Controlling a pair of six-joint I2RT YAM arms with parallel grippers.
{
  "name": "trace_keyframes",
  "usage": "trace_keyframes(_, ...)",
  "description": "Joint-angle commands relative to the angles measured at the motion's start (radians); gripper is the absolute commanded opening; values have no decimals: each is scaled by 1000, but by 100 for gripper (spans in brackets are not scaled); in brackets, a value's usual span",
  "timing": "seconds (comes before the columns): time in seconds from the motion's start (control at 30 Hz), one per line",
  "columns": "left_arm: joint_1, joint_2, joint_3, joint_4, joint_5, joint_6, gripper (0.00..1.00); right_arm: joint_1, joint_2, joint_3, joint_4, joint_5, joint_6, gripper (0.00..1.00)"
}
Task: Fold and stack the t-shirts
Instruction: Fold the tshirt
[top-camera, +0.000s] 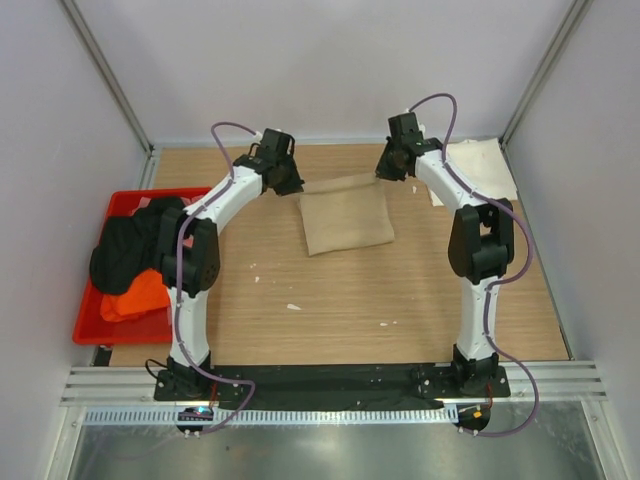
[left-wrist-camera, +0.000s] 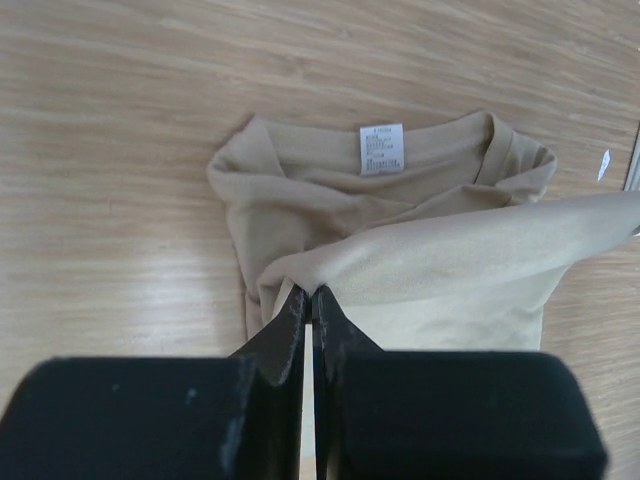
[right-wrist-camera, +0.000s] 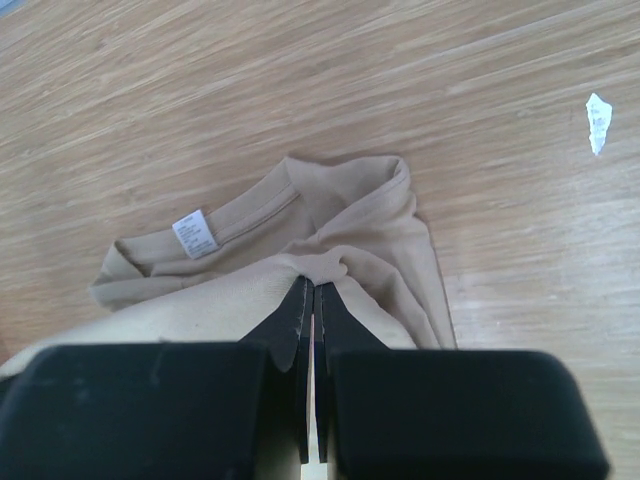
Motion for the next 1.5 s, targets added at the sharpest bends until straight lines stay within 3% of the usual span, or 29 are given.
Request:
trace_keyframes(0.0, 45, 65, 69, 63, 63, 45, 0, -34, 20, 54, 81, -20, -13, 1)
trace_keyframes(0.23, 71, 171, 155, 83, 94, 62, 0, -43, 108, 74, 159, -117, -11, 2)
trace_keyframes(0.47, 79, 254, 246, 82, 92, 119, 4, -48, 143, 72, 187, -91, 0, 2)
trace_keyframes(0.57, 82, 288, 293, 82, 109, 128, 15, -49, 149, 80, 198, -91, 0, 2)
trace_keyframes(0.6, 84, 295, 307, 79, 109, 131, 26, -51, 152, 84, 198, -90, -3, 4)
trace_keyframes(0.63, 85, 300, 318, 64, 105, 137, 30, -52, 157, 89, 196, -90, -3, 7)
trace_keyframes(0.73, 91, 263, 314, 54, 94, 157, 39, -69, 133, 106, 161, -129, -35, 28)
trace_keyframes(0.87, 91, 135, 223, 62, 109, 176, 43, -94, 26, 49, 116, -186, -100, 46)
trace_keyframes(0.93, 87, 63, 136, 71, 135, 182, 46, -98, 1, 35, 67, -228, -135, 50)
trace_keyframes(1.07, 76, -40, -44, 99, 247, 182, 45, -98, -81, -110, 15, -307, -232, 49)
trace_keyframes(1.33, -11, -139, -317, 166, 287, 160, 42, -100, -193, -322, 50, -390, -272, 49)
trace_keyframes(1.47, -31, -123, -381, 214, 284, 131, 40, -98, -194, -426, 110, -376, -272, 39)
